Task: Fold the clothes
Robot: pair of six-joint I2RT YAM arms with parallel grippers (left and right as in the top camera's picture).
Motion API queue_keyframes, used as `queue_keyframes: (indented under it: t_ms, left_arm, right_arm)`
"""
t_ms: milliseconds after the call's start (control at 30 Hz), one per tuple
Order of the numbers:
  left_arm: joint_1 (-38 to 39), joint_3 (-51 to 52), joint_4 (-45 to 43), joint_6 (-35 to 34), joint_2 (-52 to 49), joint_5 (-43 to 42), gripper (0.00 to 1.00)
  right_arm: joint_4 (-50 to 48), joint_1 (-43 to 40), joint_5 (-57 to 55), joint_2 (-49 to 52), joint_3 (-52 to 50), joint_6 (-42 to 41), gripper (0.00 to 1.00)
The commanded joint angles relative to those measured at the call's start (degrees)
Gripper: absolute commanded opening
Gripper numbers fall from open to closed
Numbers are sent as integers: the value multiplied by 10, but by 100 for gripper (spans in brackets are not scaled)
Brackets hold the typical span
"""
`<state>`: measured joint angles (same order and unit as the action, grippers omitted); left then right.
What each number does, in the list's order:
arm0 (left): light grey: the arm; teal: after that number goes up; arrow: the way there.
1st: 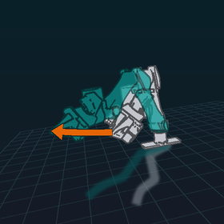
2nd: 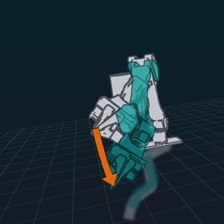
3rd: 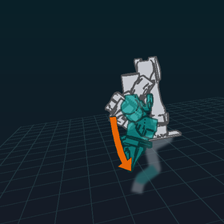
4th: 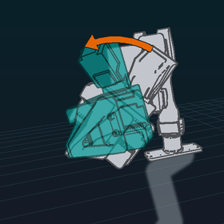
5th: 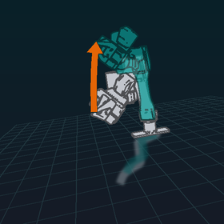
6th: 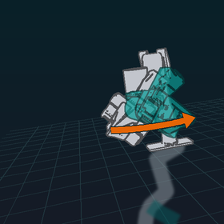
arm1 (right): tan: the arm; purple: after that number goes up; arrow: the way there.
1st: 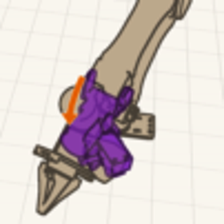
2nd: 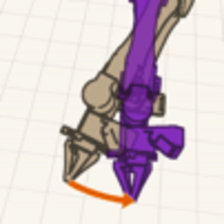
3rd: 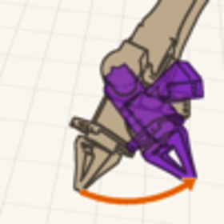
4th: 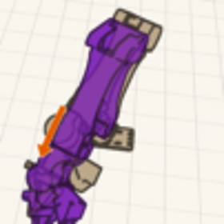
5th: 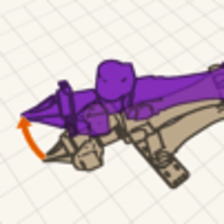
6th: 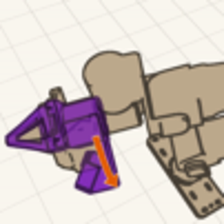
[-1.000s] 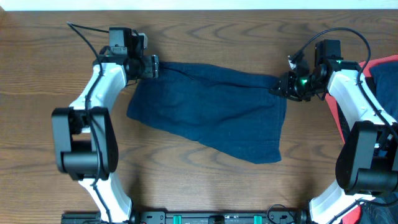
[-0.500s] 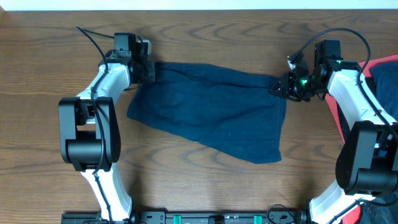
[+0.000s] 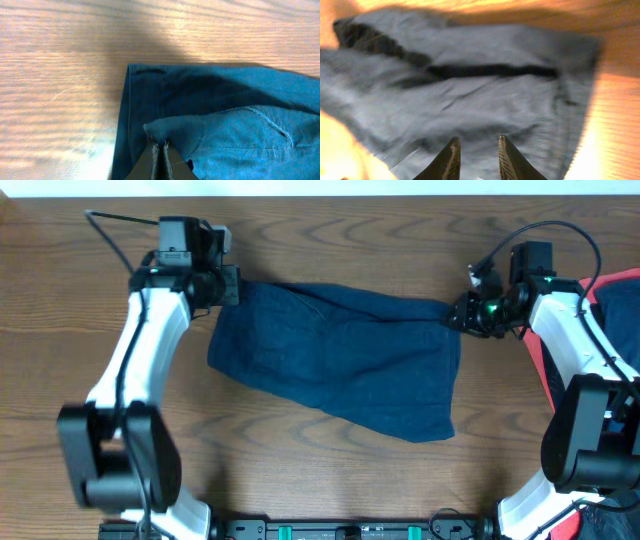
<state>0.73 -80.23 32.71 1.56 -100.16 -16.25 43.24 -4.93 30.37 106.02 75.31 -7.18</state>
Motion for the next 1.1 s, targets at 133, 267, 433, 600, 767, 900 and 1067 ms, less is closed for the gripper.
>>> queue_keyframes:
  t_ms: [133, 267, 433, 600, 767, 900, 1067]
  left_arm:
    - [-1, -2, 73, 3, 50, 4, 6]
    - [-1, -2, 100, 3, 51, 4, 6]
    - [-1, -2, 114, 3, 51, 5, 6]
    - [-1, -2, 136, 3, 51, 11, 6]
    - [-1, -2, 137, 3, 51, 11, 6]
    - [-1, -2, 137, 3, 51, 11, 6]
    - [-1, -2, 137, 3, 51, 11, 6]
  right_arm:
    - [-36, -20, -92, -4, 7, -24, 49]
    - [-62, -14, -96, 8, 5, -8, 59]
    - [-96, -4, -95, 44, 3, 17, 67]
    - [-102, 0, -32, 86, 3, 66, 66]
    - [-105, 8, 23, 118, 3, 78, 59]
    - [-122, 12, 53, 121, 3, 77, 51]
    - [-120, 12, 66, 121, 3, 77, 39]
